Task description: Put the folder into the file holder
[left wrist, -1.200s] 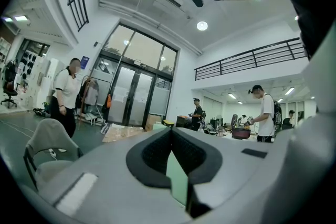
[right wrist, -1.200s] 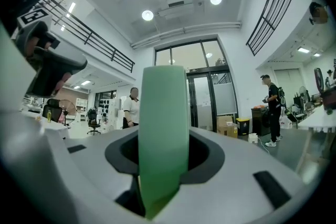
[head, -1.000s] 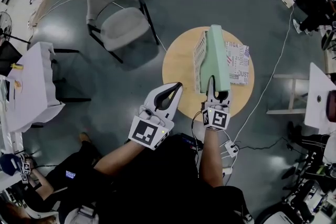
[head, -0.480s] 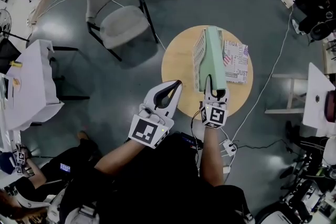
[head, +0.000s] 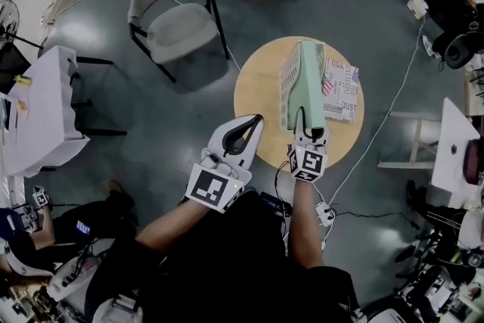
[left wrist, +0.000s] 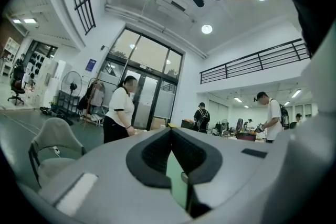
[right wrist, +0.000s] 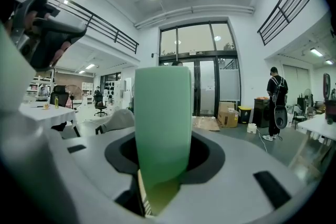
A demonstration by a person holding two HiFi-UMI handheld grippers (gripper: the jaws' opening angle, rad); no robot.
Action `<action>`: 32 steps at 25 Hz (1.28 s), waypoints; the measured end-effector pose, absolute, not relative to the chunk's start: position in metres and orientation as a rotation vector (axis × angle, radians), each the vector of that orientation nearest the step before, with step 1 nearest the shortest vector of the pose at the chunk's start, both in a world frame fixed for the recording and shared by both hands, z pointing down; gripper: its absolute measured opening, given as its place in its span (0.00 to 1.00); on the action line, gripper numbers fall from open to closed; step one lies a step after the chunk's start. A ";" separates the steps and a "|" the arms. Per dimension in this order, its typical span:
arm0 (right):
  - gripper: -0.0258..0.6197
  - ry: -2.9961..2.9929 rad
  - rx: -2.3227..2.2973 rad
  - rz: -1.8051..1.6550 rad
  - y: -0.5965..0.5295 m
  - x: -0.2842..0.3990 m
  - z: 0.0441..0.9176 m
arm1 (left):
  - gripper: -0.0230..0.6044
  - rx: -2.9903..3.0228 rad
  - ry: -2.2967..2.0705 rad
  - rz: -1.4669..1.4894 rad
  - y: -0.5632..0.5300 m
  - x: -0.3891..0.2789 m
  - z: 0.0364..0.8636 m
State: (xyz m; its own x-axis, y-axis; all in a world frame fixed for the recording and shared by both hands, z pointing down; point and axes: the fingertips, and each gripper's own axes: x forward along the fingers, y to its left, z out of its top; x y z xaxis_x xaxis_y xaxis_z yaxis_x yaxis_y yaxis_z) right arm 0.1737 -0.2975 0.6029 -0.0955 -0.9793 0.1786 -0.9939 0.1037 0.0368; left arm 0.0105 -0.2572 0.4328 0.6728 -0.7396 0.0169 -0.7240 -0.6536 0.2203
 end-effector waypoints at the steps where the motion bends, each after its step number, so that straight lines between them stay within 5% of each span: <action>1: 0.27 -2.210 1.994 0.141 -0.298 0.174 0.603 | 0.05 2.677 -1.192 -0.118 -0.257 0.010 0.431; 24: 0.39 -2.134 1.853 0.276 -0.274 0.172 0.617 | 0.05 2.648 -1.304 -0.165 -0.191 -0.001 0.409; 32: 0.35 -2.122 1.892 0.392 -0.222 0.189 0.610 | 0.05 2.662 -1.331 -0.184 -0.147 0.007 0.400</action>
State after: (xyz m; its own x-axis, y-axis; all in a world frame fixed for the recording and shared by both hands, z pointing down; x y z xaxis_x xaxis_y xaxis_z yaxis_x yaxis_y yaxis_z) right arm 0.1888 -0.2223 0.6102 -0.1099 -0.9205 0.3751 -0.9937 0.1100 -0.0212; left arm 0.0073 -0.1473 0.3997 0.5965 -0.8017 -0.0388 -0.7821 -0.5914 0.1963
